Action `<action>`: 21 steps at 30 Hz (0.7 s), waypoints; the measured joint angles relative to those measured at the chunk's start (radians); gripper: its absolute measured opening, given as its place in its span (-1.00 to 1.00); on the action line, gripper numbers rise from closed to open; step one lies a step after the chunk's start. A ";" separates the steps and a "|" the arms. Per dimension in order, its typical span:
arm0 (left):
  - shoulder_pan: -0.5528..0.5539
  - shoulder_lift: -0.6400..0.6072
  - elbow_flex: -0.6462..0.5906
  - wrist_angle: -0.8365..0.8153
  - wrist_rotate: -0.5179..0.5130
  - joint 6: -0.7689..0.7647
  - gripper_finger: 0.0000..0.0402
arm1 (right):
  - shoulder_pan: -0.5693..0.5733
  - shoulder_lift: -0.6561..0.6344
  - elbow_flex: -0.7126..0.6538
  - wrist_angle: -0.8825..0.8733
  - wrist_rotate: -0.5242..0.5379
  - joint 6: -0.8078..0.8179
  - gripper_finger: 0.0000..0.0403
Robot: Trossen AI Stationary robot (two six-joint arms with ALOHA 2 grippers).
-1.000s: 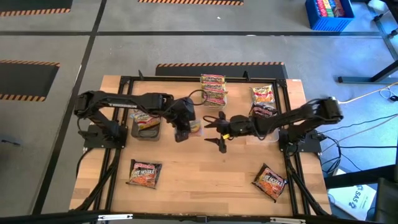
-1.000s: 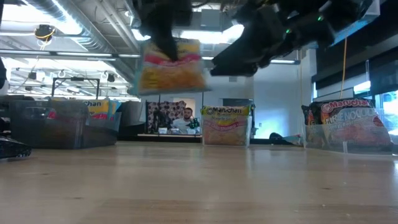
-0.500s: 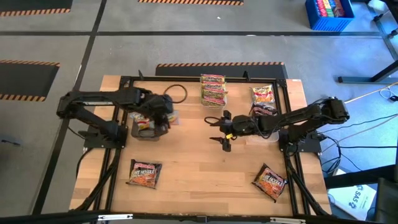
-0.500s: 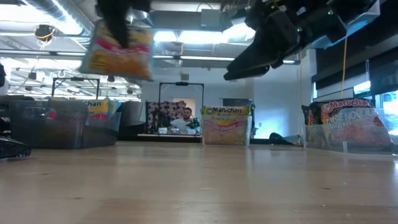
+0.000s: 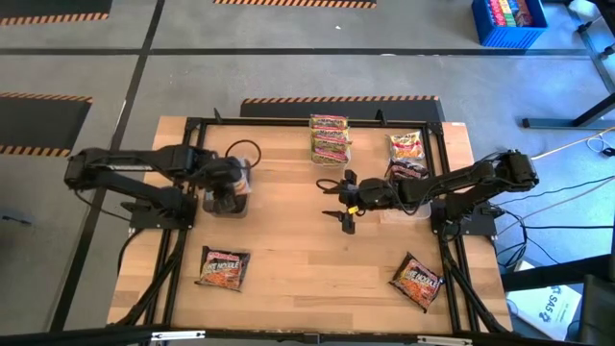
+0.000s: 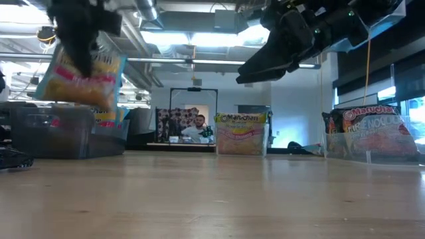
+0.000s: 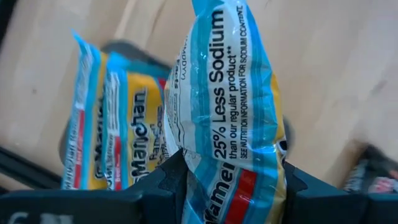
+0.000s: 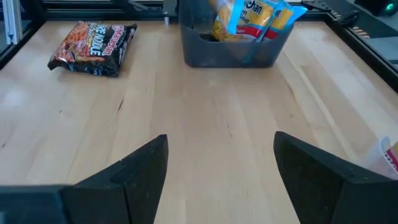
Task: Sort Maruchan noodles
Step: Put the bottom blue noodle pack into the black bin
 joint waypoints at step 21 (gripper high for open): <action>0.090 -0.006 -0.320 0.293 0.031 0.007 -0.37 | 0.000 0.000 0.000 0.000 -0.001 0.028 0.36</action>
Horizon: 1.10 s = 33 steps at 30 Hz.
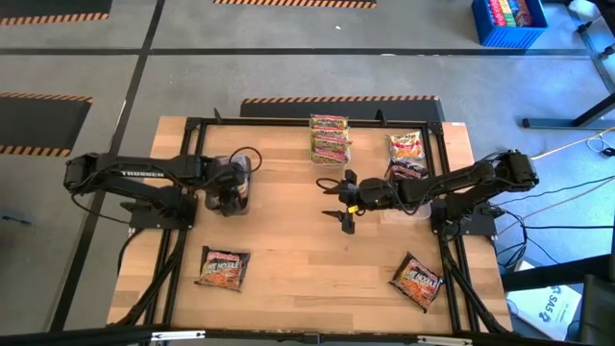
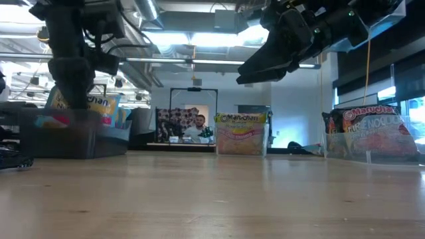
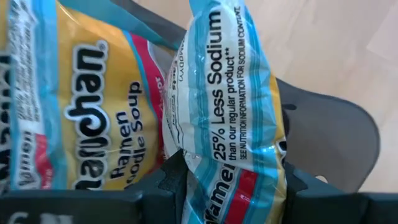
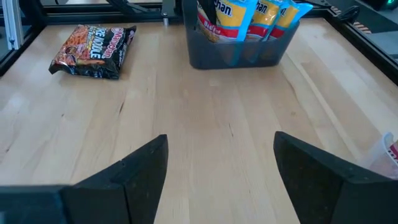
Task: Sort Maruchan noodles
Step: Put the bottom blue noodle pack into the black bin
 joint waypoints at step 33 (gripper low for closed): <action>0.000 0.001 0.071 -0.060 -0.219 0.049 0.08 | 0.000 0.000 0.000 0.028 -0.087 0.049 0.36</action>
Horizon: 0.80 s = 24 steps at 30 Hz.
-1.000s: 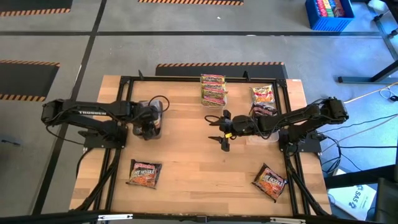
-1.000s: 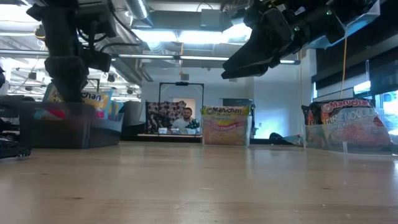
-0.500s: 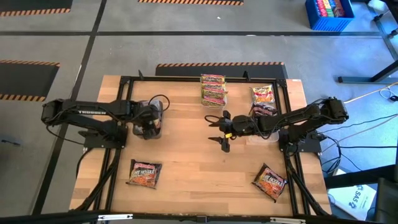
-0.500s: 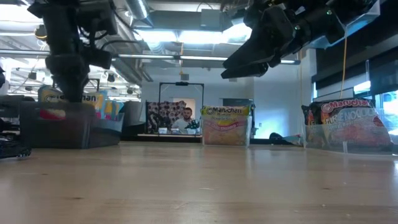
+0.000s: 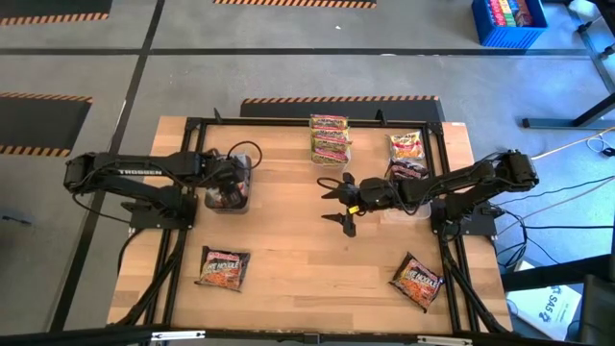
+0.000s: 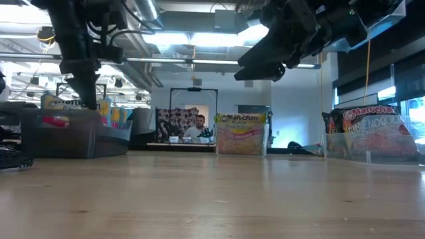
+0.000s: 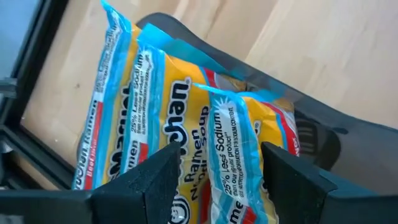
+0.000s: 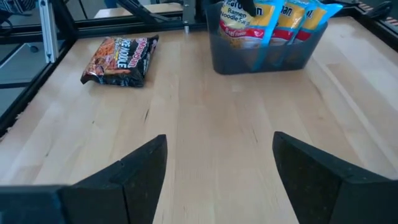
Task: Sort Maruchan noodles
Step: Put the bottom blue noodle pack into the black bin, then put the blue noodle pack into the black bin
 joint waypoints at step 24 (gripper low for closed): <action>-0.051 0.000 0.131 0.263 0.006 0.004 0.08 | 0.000 0.000 0.000 -0.006 0.000 0.023 0.36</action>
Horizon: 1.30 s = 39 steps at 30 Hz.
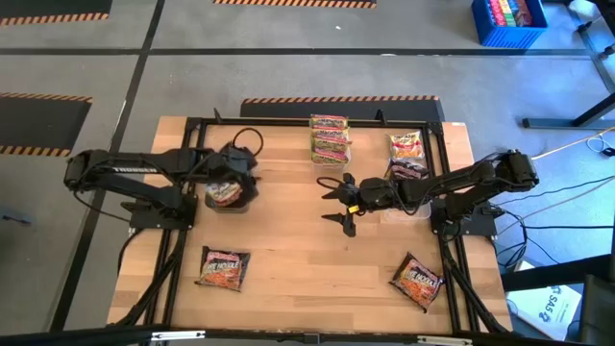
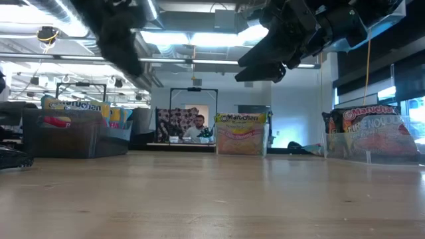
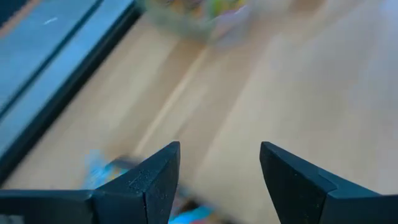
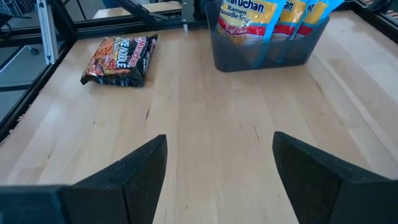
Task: Sort Maruchan noodles
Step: Put the blue noodle pack into the black bin
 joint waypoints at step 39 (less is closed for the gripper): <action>-0.151 0.000 -0.054 0.243 0.070 -0.003 0.08 | -0.983 -0.108 0.171 -0.903 0.060 -0.010 0.33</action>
